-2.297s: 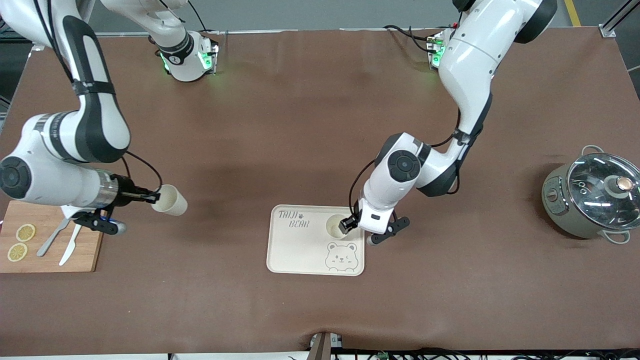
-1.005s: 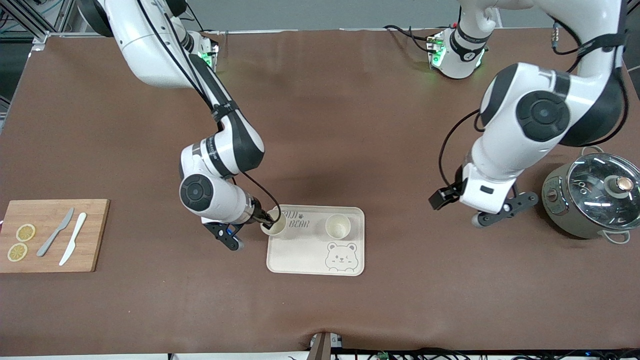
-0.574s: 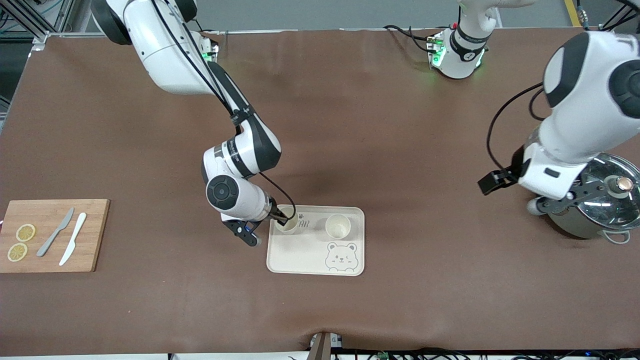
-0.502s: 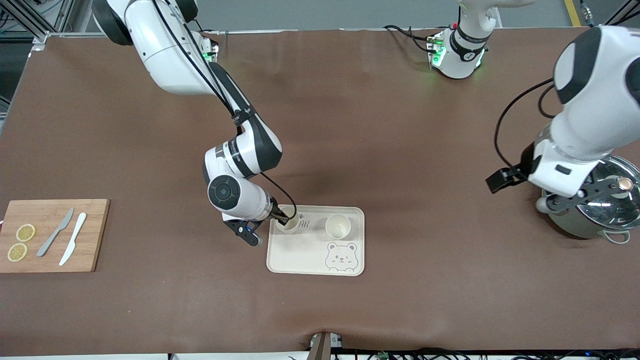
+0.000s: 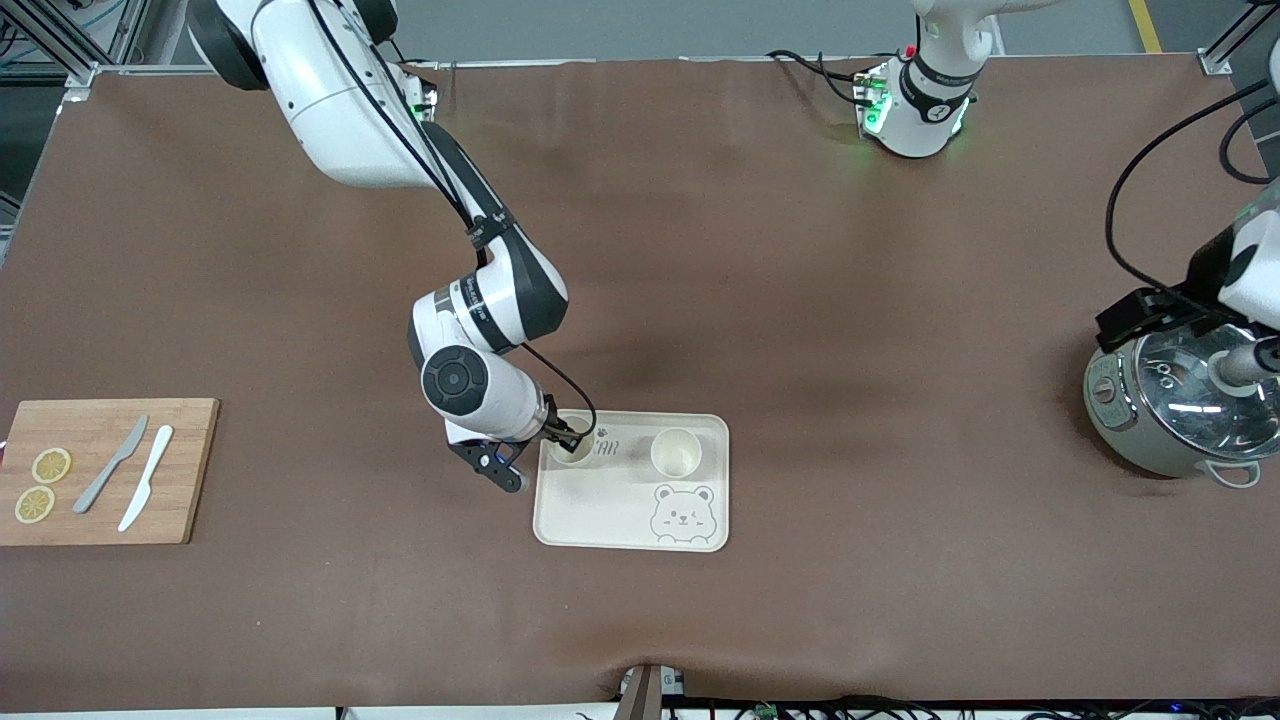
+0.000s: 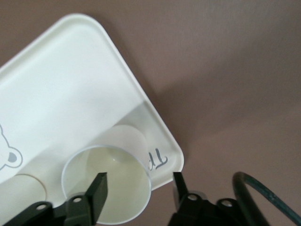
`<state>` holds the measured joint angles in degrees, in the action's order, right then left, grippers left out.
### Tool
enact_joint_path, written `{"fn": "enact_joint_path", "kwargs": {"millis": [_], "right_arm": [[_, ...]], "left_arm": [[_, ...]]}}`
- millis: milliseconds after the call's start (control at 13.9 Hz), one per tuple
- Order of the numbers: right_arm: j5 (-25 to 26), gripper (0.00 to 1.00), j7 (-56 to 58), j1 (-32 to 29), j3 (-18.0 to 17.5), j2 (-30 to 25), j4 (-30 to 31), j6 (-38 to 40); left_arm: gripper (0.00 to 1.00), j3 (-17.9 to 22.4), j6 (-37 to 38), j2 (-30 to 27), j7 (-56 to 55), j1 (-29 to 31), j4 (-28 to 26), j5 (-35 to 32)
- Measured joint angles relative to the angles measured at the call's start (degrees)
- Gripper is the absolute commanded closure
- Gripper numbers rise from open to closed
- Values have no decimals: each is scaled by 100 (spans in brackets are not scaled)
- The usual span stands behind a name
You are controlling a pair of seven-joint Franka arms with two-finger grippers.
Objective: Place white IKEA cup upright on tray with both arms
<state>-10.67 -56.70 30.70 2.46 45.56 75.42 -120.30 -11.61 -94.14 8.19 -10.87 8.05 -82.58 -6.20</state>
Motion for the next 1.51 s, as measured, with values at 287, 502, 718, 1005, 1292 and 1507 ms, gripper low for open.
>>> {"fn": "enact_joint_path", "kwargs": {"millis": [287,502,718,1005,1292,1507], "right_arm": [[311,0,-1,1,78,-147,-376,849],[327,0,91,-211,374,-621,-473,1647],[327,0,771,-699,405,-1149,-442,1961],[330,0,1549,-1038,420,-1774,3,2016],[481,0,2632,-1429,436,-2450,703,2027],[782,0,3224,-1623,444,-2898,1051,2101]], "left_arm": [[0,-2,10,-183,506,340,0,0],[0,-10,51,-319,575,365,-2,0],[0,-14,123,-386,575,385,-4,0],[0,-12,391,-462,636,533,-4,0],[0,-12,616,-505,637,538,-4,0],[0,-13,690,-601,637,538,-4,0]]}}
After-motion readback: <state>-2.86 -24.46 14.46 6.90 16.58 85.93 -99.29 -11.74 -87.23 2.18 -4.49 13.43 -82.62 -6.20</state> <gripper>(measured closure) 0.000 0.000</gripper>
